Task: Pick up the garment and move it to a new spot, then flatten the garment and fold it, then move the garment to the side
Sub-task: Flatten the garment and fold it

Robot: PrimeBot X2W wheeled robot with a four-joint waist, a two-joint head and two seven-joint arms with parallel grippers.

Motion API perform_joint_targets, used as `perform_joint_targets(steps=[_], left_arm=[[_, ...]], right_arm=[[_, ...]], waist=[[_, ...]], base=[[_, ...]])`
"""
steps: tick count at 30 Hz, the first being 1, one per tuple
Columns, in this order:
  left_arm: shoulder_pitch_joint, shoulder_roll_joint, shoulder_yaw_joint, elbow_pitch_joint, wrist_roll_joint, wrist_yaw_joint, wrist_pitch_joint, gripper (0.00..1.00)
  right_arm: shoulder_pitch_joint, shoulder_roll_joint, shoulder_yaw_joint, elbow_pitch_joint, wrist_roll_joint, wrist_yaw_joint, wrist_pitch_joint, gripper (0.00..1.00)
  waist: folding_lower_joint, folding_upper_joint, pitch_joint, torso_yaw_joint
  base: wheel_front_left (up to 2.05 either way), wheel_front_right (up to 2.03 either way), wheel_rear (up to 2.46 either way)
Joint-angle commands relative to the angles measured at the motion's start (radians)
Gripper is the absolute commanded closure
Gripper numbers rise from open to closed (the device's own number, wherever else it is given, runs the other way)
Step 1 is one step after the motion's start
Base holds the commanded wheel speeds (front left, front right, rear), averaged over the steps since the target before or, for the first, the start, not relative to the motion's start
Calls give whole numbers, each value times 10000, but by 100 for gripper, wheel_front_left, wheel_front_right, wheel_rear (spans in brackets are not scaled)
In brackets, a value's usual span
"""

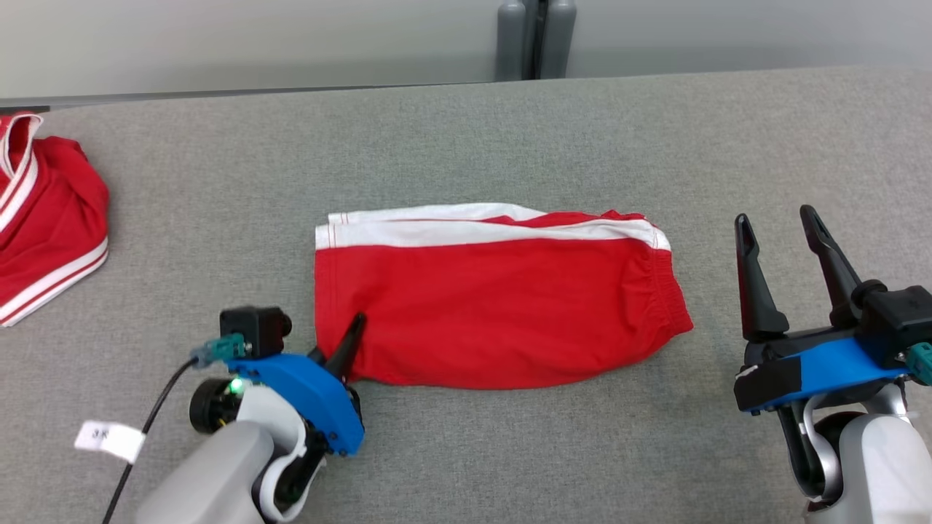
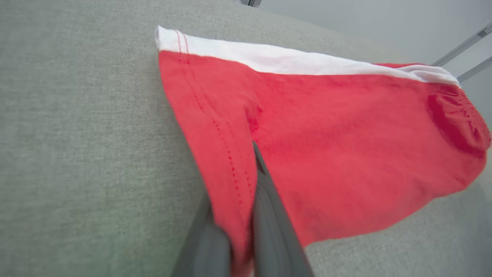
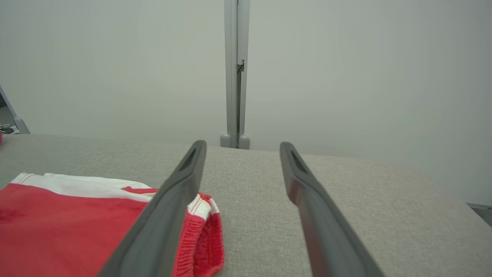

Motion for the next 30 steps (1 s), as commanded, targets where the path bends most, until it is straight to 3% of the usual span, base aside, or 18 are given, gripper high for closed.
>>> perform_joint_targets(steps=[1,10,11,12,13,21,30], left_arm=[[196,52,90,-160,-86,110,-99,100],[1014,122,331,-1116,-277,880,-463,100],[1056,166,350,-1177,-214,976,-547,56],[1109,195,369,-1234,-172,1074,-636,4],[1157,229,397,-1289,-126,1149,-745,0],[1308,693,869,-1930,811,2009,-1826,0],[2407,789,2101,-3349,1936,2956,-2003,0]], right_arm=[[156,-20,-23,24,-12,1,36,0],[252,-20,-34,222,42,1,113,0],[272,-20,-42,243,43,1,115,0],[287,-20,-59,279,42,1,119,0],[300,-20,-66,315,38,1,124,0],[412,-19,-279,826,-79,1,430,0],[-289,-17,175,1919,-242,1,1285,0]], waist=[[0,0,-31,22],[0,0,-183,-72],[0,0,-192,-92],[0,0,-206,-116],[0,0,-226,-137],[0,0,-511,-97],[0,0,-732,297]], base=[[0,0,0],[0,0,0],[0,0,0],[0,0,0],[0,0,0],[0,0,0],[0,0,0]])
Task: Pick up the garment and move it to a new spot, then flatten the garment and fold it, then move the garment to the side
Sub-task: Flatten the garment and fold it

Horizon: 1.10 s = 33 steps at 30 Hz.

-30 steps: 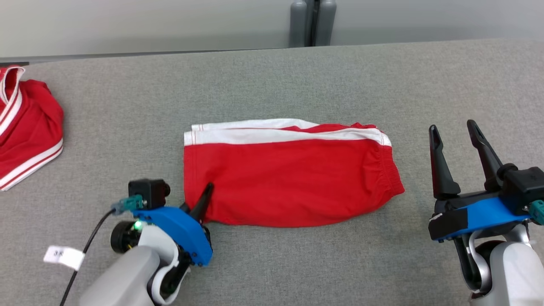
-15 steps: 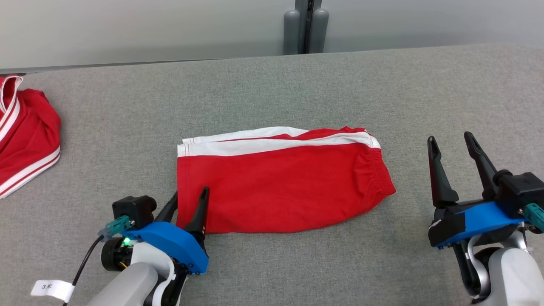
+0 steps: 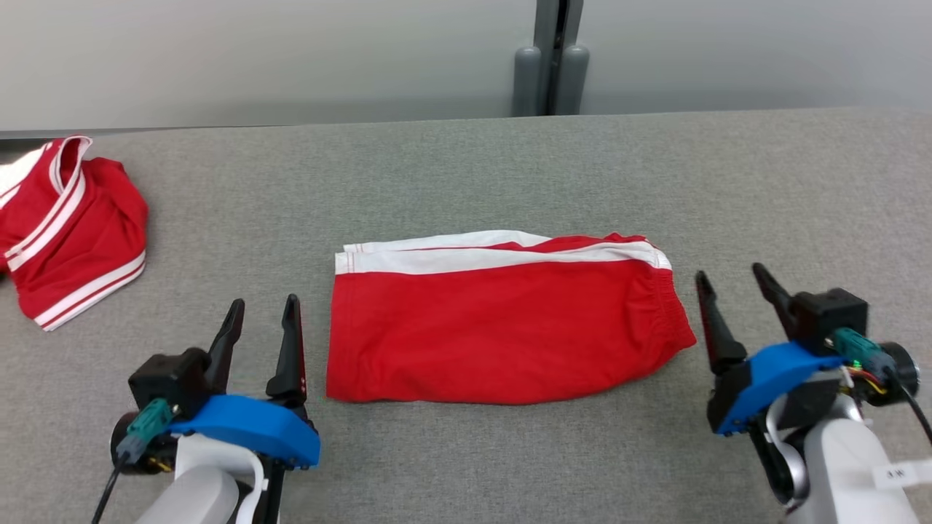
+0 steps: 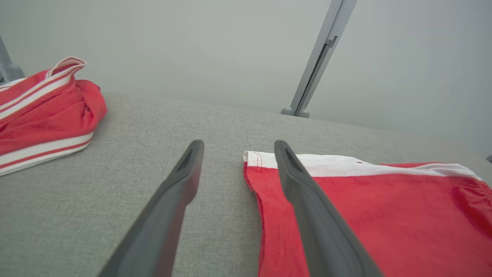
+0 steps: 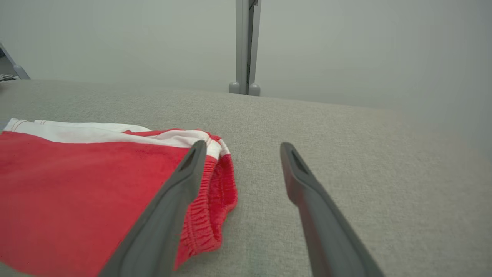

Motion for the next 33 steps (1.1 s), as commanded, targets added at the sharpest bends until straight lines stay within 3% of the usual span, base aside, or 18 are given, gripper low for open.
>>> perform_joint_targets(steps=[1,9,16,19,20,21,22,23,24,25,33], left_arm=[[366,-33,183,-181,155,105,-41,0],[1372,-296,693,-870,935,417,-45,0],[1706,-540,939,-1050,1220,266,-46,0],[1741,-617,978,-1059,1391,269,-46,0],[1748,-651,987,-1069,1447,259,-46,0],[1759,-687,995,-1074,1479,246,-46,0],[1760,-713,1004,-1064,1536,213,-46,0],[1751,-726,1026,-1050,1568,176,-46,0],[1735,-741,1046,-1034,1622,160,-47,0],[1720,-763,1068,-1022,1655,142,-47,0],[1677,-871,1086,-1070,1875,39,-47,0]], right_arm=[[-288,-13,158,286,-17,1,165,0],[-1474,-23,74,2655,-755,1,853,0],[-2168,-239,-723,4604,-1017,1,1627,0],[-2423,-186,-817,5338,-515,1,2020,0],[-2503,-164,-766,5545,-350,2,2116,4],[-2564,-147,-674,5717,-159,2,2178,42],[-2633,-136,-557,5857,-2,4,2217,62],[-2731,-178,-450,5967,92,6,2202,73],[-2813,-210,-346,6039,183,6,2204,93],[-2890,-245,-244,6110,291,6,2201,100],[-3307,-986,407,6103,1159,-2,2179,100]], waist=[[1,0,-7,89],[1,0,-78,707],[1,0,11,1141],[1,0,62,1229],[1,0,81,1241],[1,0,98,1247],[1,0,114,1245],[1,0,133,1234],[1,0,145,1215],[1,0,153,1191],[1,0,88,919]], base=[[0,0,0],[0,0,0],[0,0,0],[0,0,0],[0,0,0],[0,0,0],[0,0,0],[0,0,0],[0,0,0],[0,0,0],[0,0,0]])
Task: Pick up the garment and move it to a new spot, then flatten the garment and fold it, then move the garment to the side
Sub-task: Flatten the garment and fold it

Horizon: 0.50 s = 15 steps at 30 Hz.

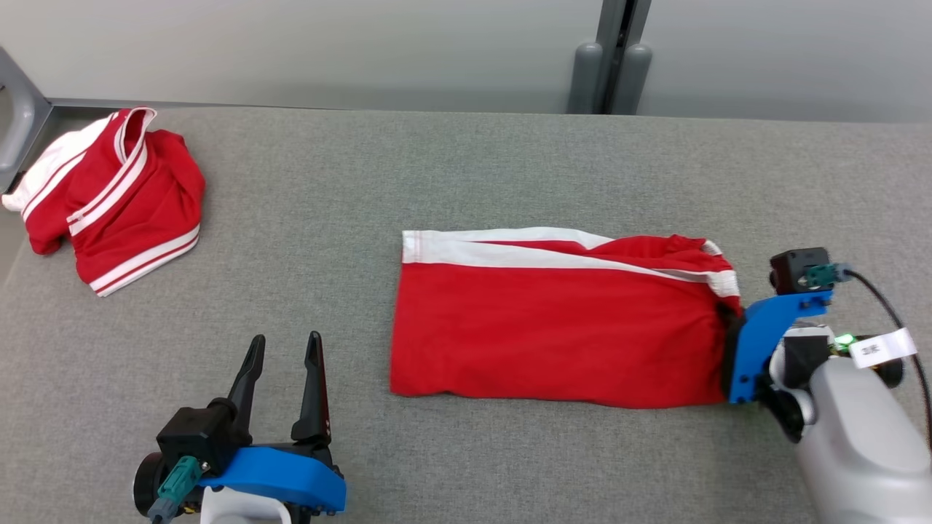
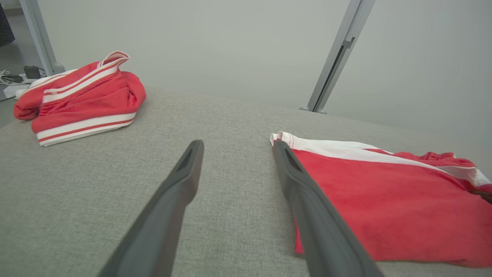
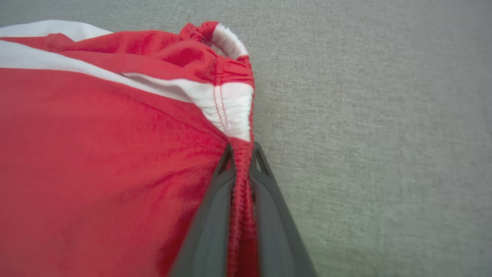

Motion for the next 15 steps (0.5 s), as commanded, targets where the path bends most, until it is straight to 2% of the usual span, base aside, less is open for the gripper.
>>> perform_joint_targets(steps=[1,9,12,15], left_arm=[[-25,4,24,-45,58,-30,-45,0],[-23,-99,-39,-185,191,-115,-45,0],[-83,-124,-45,-204,217,-158,-45,0],[-121,-150,-38,-216,223,-189,-45,0]], right_arm=[[-111,-235,30,-64,139,-6,67,100],[300,-1772,158,-667,769,-4,699,100],[391,-1935,163,-892,907,-3,856,100],[498,-1688,266,-1177,1226,-3,947,100]], waist=[[0,-1,-34,-56],[0,-1,-93,-325],[0,-1,-95,-402],[0,-1,-96,-455]], base=[[0,0,0],[0,0,0],[0,0,0],[0,0,0]])
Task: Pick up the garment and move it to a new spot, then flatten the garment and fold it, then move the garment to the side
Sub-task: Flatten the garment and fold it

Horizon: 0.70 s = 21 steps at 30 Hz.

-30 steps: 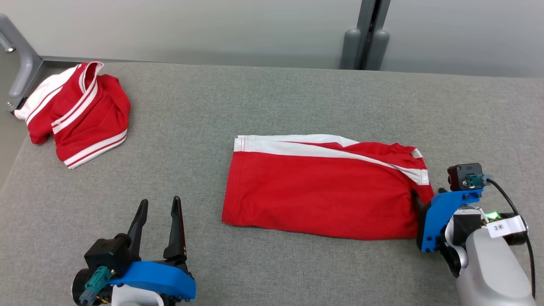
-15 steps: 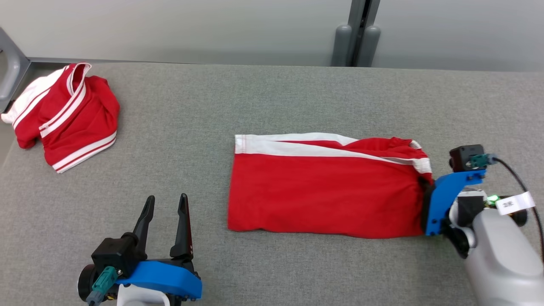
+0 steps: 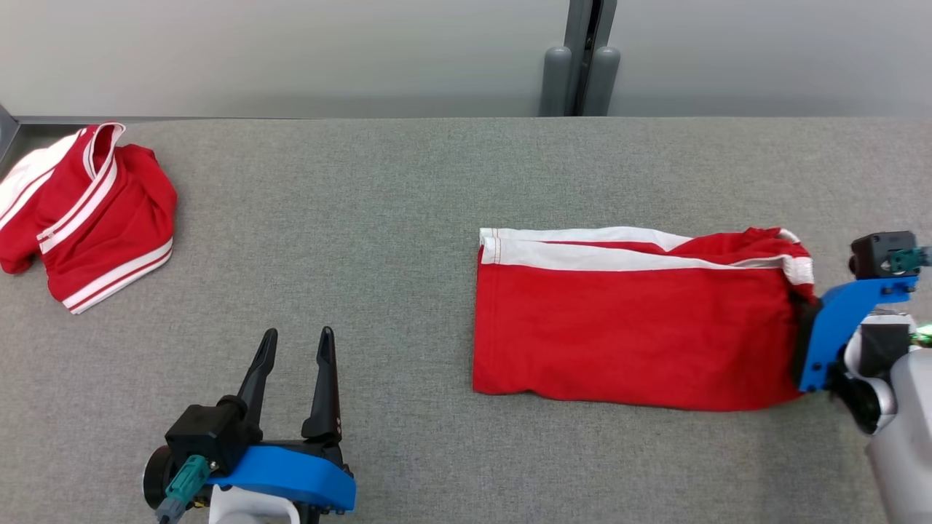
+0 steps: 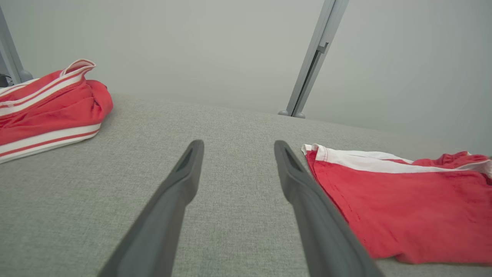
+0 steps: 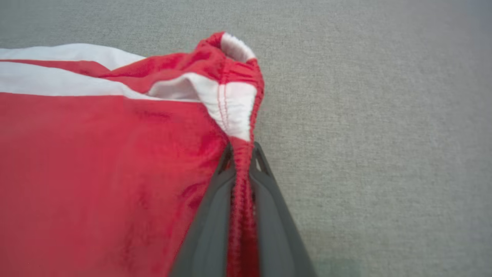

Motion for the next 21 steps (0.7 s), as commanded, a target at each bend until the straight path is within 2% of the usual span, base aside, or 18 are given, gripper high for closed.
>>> perform_joint_targets(steps=[1,13,21], left_arm=[[-111,-19,-8,-39,40,-39,-45,0],[-206,-67,-66,54,52,-137,-46,0],[-326,-193,-114,140,91,-227,-46,0]], right_arm=[[125,151,91,-134,178,1,30,100],[238,1551,1390,-2358,2264,1,32,100],[-276,2440,2280,-1846,2550,1,-339,100]], waist=[[0,0,0,0],[0,0,-1,271],[0,0,52,590]], base=[[0,0,0],[0,0,0],[0,0,0]])
